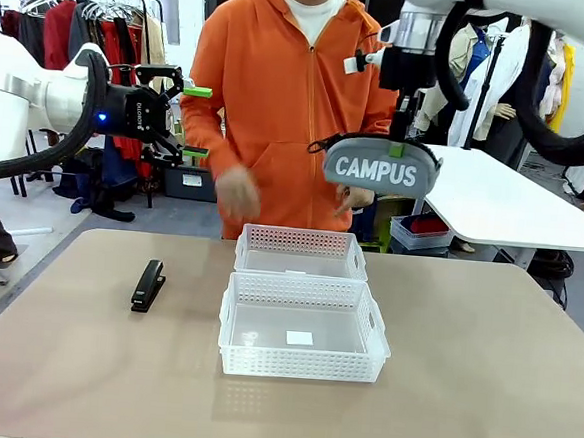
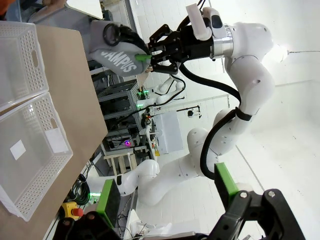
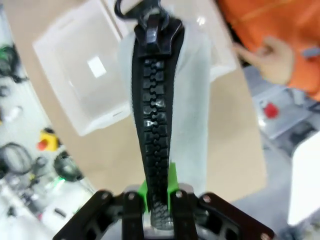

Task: Distribute items into two baskets.
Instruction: Move the picked Pencil pouch towards the Organizing basket indicated by the person, stopping as directed.

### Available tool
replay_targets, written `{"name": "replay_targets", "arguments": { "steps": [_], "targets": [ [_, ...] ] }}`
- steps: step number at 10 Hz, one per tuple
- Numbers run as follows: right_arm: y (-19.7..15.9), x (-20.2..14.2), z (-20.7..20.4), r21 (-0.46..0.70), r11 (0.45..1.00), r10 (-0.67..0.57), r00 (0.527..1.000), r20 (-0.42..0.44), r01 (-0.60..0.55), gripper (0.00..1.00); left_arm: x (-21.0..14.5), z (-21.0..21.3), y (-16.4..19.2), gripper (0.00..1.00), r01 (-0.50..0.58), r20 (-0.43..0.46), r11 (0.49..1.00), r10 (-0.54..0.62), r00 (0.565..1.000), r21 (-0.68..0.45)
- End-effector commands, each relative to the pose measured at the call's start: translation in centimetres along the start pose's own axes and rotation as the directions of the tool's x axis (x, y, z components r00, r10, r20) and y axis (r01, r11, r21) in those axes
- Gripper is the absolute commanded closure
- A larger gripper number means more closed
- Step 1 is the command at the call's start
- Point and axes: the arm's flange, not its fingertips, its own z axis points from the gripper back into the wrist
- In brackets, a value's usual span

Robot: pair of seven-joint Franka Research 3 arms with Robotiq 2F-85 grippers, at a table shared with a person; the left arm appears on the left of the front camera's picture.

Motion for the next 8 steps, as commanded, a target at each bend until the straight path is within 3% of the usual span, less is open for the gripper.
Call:
{"name": "replay_targets", "arguments": {
  "steps": [1,8],
  "targets": [
    [-0.5,1.7,0.2,-0.036,0.996,0.076,0.997,0.004,-0.076,1.0,-0.1,0.1,-0.1,0.0,0.002,0.001,1.0,-0.002,1.0,-0.001],
    [0.5,4.6,-2.7,0.016,0.992,0.12,0.991,0.065,-0.122,1.0,-0.1,0.1,-0.1,0.0,0.002,0.001,1.0,-0.002,1.0,-0.001]
  ]
}}
